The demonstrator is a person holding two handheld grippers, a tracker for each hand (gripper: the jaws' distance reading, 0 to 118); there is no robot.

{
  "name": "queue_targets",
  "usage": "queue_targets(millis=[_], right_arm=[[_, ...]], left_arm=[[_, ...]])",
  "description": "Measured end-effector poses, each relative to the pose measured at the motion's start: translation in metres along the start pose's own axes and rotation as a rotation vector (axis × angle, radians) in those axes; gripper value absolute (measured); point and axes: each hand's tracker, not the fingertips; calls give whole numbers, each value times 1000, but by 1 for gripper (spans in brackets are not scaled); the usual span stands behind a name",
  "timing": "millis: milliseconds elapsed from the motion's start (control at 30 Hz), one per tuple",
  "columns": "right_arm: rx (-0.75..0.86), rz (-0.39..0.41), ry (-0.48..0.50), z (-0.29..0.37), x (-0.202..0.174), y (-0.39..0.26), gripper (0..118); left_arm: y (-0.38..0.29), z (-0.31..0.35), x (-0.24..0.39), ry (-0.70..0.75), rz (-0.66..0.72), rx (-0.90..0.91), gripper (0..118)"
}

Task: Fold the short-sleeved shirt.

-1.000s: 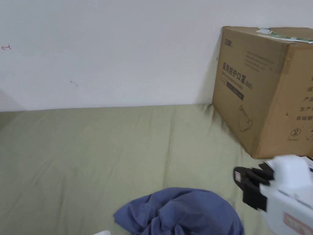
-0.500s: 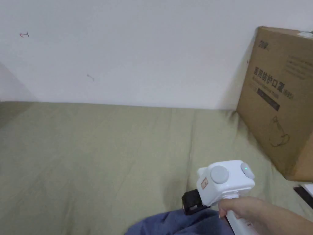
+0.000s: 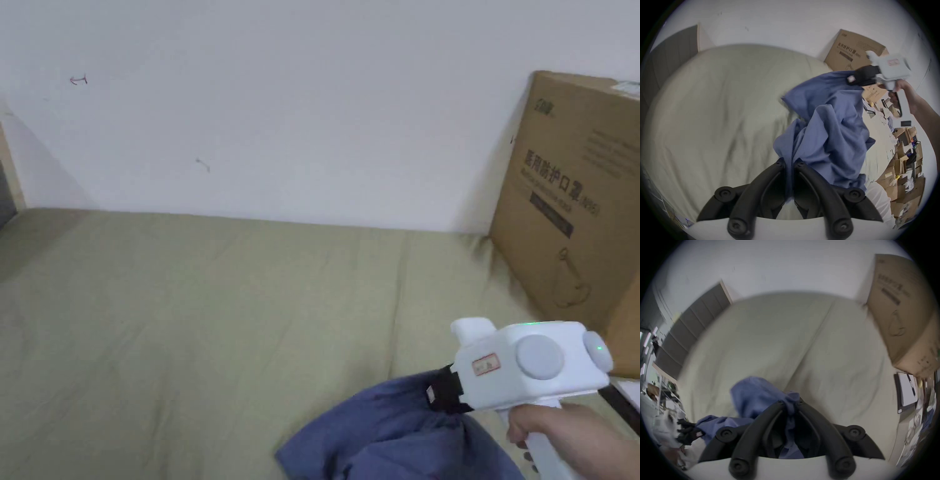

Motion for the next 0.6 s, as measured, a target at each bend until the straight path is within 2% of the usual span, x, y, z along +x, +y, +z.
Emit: queue_targets(millis=[133, 267, 333, 433, 500, 600], right_arm=[[155, -81, 40, 110, 2, -2, 6], [283, -123, 45, 200, -9, -8, 6], [344, -142, 86, 240, -13, -6, 6], [405, -139, 101, 284, -22, 1, 6], [461, -140, 145, 305, -26, 8, 6], [484, -131, 125, 330, -40, 29, 6]], left_arm=[[33, 65, -6, 33, -30, 137, 6], [76, 128, -6, 55, -85, 263, 6], [99, 159, -2, 69, -122, 325, 6], [131, 197, 8, 103, -149, 388, 6], [150, 220, 15, 108, -152, 433, 6], [179, 245, 24, 102, -150, 478, 6]])
